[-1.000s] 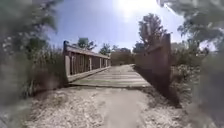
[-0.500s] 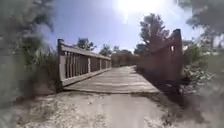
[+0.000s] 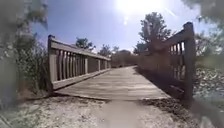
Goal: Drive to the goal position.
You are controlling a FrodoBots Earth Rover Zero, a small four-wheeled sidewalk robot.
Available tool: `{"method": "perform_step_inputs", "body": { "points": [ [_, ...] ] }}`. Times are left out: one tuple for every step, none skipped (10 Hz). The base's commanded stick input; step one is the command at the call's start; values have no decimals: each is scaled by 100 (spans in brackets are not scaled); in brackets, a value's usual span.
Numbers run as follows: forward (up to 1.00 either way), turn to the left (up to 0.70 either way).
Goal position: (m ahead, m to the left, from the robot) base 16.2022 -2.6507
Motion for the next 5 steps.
{"method": "perform_step_inputs", "body": {
  "points": [
    [70,0],
    [70,0],
    [70,0],
    [70,0],
    [70,-6]
  ]
}}
